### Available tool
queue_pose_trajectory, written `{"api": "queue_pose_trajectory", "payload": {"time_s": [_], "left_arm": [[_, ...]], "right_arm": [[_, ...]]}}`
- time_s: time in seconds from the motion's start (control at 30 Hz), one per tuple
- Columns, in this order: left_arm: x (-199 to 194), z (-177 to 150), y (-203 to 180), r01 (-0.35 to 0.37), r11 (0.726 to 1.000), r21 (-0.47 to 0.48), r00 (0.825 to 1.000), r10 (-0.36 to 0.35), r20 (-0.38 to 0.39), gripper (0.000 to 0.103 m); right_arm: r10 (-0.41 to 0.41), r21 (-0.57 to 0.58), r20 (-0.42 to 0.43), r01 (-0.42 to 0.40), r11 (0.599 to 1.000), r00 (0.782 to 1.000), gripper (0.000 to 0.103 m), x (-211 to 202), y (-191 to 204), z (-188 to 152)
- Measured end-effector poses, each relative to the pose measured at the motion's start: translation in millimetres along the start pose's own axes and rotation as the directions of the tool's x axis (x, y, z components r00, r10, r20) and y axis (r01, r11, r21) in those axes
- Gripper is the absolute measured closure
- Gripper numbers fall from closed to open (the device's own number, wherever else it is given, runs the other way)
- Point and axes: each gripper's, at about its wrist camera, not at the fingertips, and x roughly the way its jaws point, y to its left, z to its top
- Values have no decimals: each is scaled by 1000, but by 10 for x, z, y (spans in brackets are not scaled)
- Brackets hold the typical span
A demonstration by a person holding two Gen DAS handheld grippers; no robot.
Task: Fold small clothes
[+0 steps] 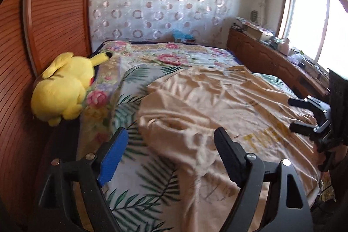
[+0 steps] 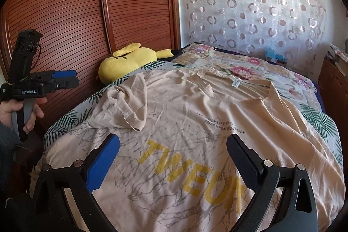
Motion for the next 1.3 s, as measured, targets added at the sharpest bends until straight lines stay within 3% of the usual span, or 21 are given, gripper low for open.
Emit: {"api": "queue_pose_trajectory", "payload": {"time_s": [0.1,0.17,0.2,0.37,0.43,0.73,0.83,0.9,0.97,1.13,1.3], "left_arm": [[-8,-101,121,-30,999,-31,1000,30,-6,21],[-8,-173,174,-48,998,-44,999,48,-14,21],[-8,-204,194,-59,997,-47,998,58,-15,21],[4,-309,276,-74,995,-60,997,73,-28,21],[7,-341,282,-81,995,-57,996,79,-30,21],[4,-458,310,-80,995,-57,996,77,-49,21],[12,-488,292,-69,996,-56,996,66,-55,21],[34,-514,277,-65,996,-55,996,61,-62,21],[54,-524,268,-65,996,-54,996,61,-68,21],[69,-528,203,-47,997,-55,997,43,-66,21],[47,-508,115,-34,998,-44,998,32,-59,21]], "right_arm": [[56,-41,-26,-57,998,998,21,190,70,157],[99,-62,-60,-103,993,993,37,362,136,265],[114,-70,-76,-119,990,991,38,457,176,319],[178,-102,-150,-194,976,973,68,933,403,500],[208,-102,-183,-229,968,961,74,1153,483,565],[275,27,-265,-278,960,924,74,1946,552,678],[254,9,-280,-262,965,926,75,2070,582,694],[253,-6,-297,-266,964,921,94,2115,613,695],[241,-40,-299,-264,964,923,101,2114,641,700],[280,-28,-201,-292,956,939,101,1781,516,806],[239,-14,-122,-242,970,963,101,1529,199,871]]}}
